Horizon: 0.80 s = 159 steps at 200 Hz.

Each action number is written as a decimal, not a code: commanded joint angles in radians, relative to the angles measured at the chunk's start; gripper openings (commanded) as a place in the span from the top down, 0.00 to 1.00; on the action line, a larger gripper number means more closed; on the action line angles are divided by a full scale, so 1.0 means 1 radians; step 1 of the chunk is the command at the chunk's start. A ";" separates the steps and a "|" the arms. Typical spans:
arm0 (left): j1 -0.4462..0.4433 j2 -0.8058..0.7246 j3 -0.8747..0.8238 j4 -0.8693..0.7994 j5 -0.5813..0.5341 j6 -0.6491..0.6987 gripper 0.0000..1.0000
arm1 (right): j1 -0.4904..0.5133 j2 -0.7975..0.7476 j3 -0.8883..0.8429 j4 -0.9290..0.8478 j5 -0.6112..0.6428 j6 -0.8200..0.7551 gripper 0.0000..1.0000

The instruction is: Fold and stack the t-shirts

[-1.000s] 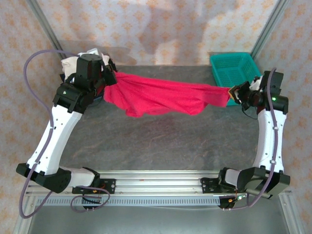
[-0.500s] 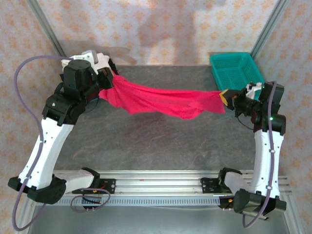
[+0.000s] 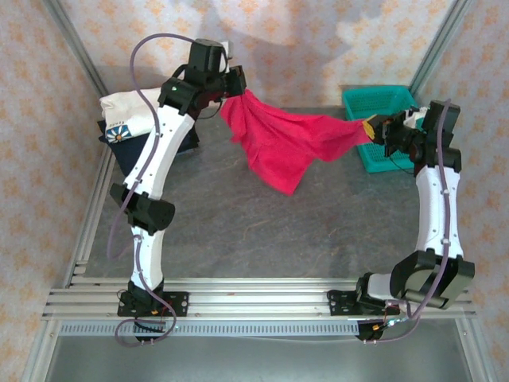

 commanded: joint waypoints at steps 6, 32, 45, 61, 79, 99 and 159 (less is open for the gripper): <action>-0.004 -0.119 -0.139 -0.049 0.028 0.069 1.00 | 0.023 -0.149 -0.194 0.043 -0.018 0.101 1.00; 0.019 -0.237 -0.448 -0.018 -0.024 0.077 1.00 | 0.081 -0.273 -0.430 0.088 -0.019 0.202 1.00; 0.039 -0.256 -0.518 -0.019 -0.048 0.079 1.00 | 0.120 -0.331 -0.522 0.108 -0.009 0.260 1.00; 0.055 -0.228 -0.523 -0.026 -0.068 0.097 1.00 | 0.167 -0.386 -0.611 0.126 0.007 0.316 1.00; 0.059 -0.090 -0.390 -0.090 -0.067 0.134 1.00 | 0.183 -0.406 -0.694 0.175 0.008 0.370 1.00; 0.048 0.122 -0.116 -0.201 -0.072 0.154 1.00 | 0.186 -0.371 -0.735 0.208 0.020 0.376 1.00; -0.013 0.364 0.127 -0.227 -0.052 0.032 0.31 | 0.290 -0.076 -0.718 0.222 0.057 0.235 0.65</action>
